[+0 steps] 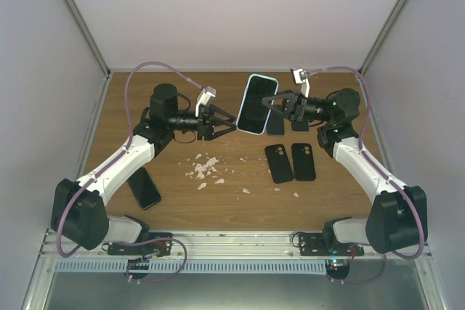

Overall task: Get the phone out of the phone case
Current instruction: Remove the phone case from the phone.

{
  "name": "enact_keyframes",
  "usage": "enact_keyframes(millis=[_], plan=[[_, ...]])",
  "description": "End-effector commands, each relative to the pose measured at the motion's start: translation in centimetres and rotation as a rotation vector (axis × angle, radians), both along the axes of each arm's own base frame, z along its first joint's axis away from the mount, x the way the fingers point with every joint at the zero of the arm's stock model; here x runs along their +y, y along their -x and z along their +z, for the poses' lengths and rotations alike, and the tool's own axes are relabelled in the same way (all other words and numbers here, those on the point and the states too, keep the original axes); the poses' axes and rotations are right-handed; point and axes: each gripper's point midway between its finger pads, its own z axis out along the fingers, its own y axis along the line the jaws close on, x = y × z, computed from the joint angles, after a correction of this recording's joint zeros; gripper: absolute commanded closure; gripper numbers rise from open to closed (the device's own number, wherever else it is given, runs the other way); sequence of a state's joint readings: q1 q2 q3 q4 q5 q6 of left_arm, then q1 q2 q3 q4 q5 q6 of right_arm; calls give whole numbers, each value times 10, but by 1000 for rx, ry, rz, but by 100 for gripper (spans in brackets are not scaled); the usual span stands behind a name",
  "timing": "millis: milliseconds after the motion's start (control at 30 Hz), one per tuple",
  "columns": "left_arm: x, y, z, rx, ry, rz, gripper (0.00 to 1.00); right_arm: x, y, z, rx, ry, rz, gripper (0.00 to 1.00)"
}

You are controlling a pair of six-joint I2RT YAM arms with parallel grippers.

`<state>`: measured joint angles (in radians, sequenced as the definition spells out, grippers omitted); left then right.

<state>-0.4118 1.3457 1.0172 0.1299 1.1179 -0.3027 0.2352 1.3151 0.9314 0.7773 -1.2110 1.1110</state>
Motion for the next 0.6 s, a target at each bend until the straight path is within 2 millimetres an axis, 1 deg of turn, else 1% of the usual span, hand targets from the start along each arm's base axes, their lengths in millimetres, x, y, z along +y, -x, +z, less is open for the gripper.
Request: enact_keyframes(millis=[0,133,300,433,567], plan=[[-3,-3,14,-49,26,2,47,1,12,18,-96,-19,11,100],[-3,-14,7,-29,2,57,49,2,14,18,-99,-18,15,100],[0,-32,-8,-12,-55,150,55,3,18,19,-105,-21,33,99],[1,-40,-12,-6,-72,186,58,6,22,20,-110,-22,53,100],[2,-48,-16,0,-87,219,59,10,28,19,-105,-26,83,99]])
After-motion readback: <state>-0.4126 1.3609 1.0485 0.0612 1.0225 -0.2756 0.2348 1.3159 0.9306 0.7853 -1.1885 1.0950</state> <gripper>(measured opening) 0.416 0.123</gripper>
